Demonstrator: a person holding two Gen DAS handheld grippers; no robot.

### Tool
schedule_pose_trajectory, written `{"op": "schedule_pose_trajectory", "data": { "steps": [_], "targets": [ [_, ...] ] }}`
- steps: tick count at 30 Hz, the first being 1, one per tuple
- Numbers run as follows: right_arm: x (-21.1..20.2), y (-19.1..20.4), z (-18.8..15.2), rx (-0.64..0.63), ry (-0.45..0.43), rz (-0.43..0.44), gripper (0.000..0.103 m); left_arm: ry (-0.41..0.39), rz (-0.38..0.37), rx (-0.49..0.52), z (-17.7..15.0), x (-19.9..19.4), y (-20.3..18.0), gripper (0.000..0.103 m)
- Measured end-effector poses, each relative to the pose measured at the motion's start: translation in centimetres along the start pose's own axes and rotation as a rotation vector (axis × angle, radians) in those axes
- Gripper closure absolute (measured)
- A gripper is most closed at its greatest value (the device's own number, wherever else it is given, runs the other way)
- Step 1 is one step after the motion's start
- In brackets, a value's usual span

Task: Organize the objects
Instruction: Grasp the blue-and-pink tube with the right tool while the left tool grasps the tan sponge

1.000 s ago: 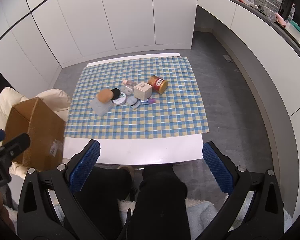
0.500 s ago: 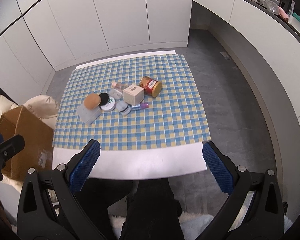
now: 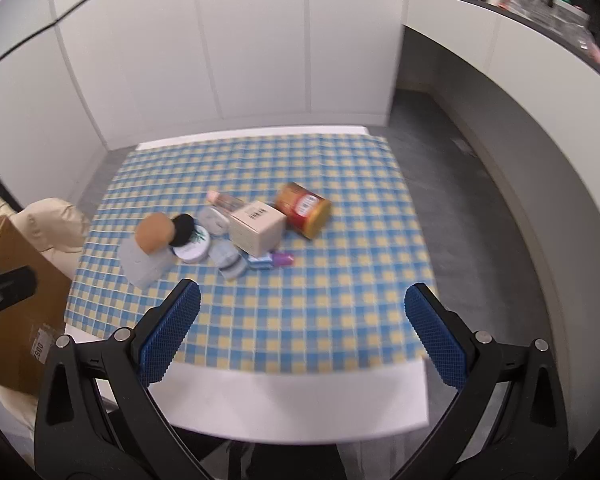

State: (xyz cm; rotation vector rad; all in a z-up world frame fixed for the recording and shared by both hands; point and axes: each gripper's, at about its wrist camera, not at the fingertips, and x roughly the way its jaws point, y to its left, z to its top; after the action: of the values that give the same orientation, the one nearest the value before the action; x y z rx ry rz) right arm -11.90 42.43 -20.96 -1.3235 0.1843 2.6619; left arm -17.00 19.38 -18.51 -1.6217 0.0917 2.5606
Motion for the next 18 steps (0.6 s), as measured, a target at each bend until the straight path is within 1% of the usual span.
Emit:
{"op": "schedule_pose_trajectory", "data": {
  "steps": [1,4,5,6,9,10,13,15,18],
  "targets": [
    [0.8,-0.2,0.0,0.013,-0.002,0.02,0.0,0.004,-0.001,-0.005,-0.1,0.7,0.2,0.001],
    [3.5,-1.0,-0.3,0.066,0.03,0.074,0.0,0.028,-0.012,-0.029,-0.2,3.3,1.2,0.001],
    [4.3,-1.2,-0.4,0.07,0.031,0.078,0.0,0.045,-0.012,-0.039,-0.2,4.3,1.5,0.001],
    [5.6,-1.4,-0.7,0.06,0.04,0.061,0.0,0.065,-0.015,-0.053,-0.3,5.7,2.1,0.001],
    [8.6,-1.6,-1.4,0.009,0.086,0.002,0.0,0.079,-0.021,-0.071,-0.8,8.3,3.0,0.001],
    [9.5,-1.6,-1.6,0.002,0.1,-0.006,0.0,0.087,-0.014,-0.072,-1.0,9.3,3.3,0.001],
    [12.0,-1.6,-1.8,0.017,0.138,0.014,0.0,0.104,-0.02,-0.082,-0.9,11.9,3.8,0.001],
    [13.7,-1.1,-1.6,0.028,0.153,0.049,0.0,0.126,-0.047,-0.108,-0.8,13.7,4.2,0.001],
    [16.5,0.0,-1.3,0.022,0.178,0.05,0.0,0.139,-0.075,-0.133,-0.2,15.5,4.5,0.001]
  ]
}}
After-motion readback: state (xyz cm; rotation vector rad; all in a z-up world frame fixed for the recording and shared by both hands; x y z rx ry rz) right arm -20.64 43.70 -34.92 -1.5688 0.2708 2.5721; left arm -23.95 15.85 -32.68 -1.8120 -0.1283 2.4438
